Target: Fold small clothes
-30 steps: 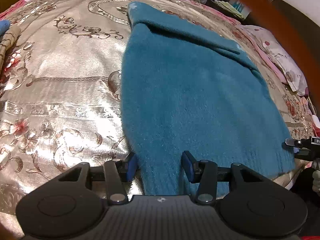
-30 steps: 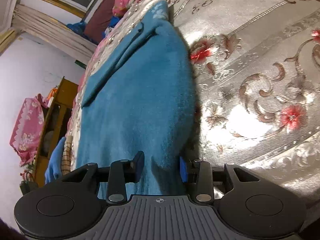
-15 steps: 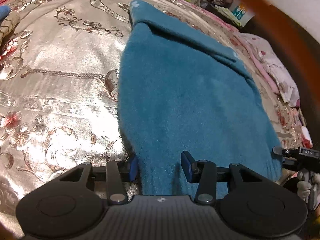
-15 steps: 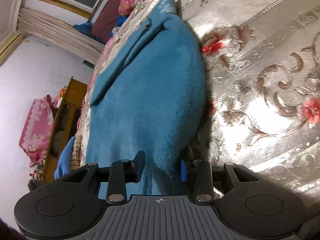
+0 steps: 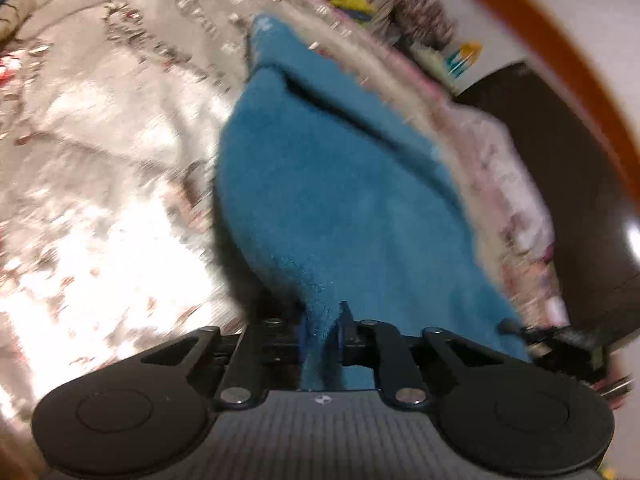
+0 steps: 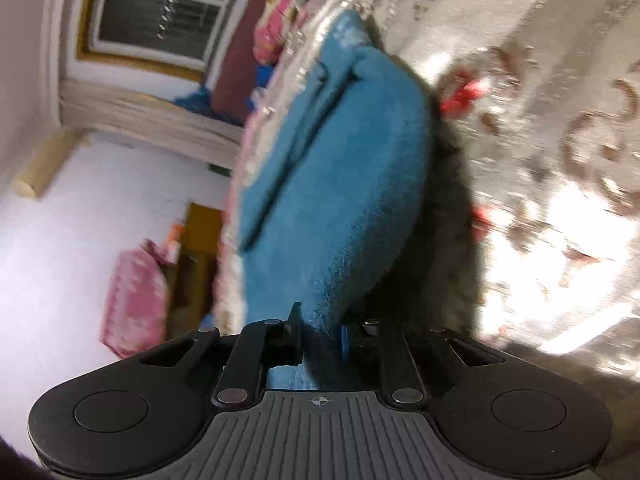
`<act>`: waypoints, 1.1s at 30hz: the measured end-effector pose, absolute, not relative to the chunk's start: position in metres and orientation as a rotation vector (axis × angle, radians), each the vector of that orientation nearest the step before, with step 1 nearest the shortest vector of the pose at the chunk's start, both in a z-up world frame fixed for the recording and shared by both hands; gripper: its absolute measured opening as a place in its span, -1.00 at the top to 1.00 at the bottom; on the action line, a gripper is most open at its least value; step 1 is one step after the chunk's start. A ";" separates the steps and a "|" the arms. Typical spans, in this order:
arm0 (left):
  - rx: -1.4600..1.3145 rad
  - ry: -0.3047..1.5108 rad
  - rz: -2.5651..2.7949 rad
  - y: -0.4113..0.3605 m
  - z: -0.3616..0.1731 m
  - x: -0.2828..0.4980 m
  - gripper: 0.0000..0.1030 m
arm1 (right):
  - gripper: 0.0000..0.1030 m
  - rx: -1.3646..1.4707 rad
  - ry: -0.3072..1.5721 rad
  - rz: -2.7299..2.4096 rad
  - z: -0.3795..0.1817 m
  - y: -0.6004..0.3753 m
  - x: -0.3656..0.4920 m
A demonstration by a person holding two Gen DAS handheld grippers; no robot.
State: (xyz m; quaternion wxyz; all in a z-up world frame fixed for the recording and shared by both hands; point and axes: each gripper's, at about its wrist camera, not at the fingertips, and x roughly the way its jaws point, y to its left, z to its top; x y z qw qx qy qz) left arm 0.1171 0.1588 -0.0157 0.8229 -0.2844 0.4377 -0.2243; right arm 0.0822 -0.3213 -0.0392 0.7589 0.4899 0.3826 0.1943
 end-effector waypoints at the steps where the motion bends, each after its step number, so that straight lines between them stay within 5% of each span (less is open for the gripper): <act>1: -0.626 0.911 -0.492 0.159 -0.013 0.122 0.66 | 0.68 1.083 0.811 0.439 -0.036 -0.320 0.087; 19: -0.725 0.603 -0.532 0.153 0.017 0.264 0.67 | 0.68 1.163 0.534 0.452 -0.004 -0.326 0.238; 33: -0.764 0.612 -0.374 0.163 -0.011 0.354 0.67 | 0.68 1.226 0.536 0.260 -0.032 -0.336 0.336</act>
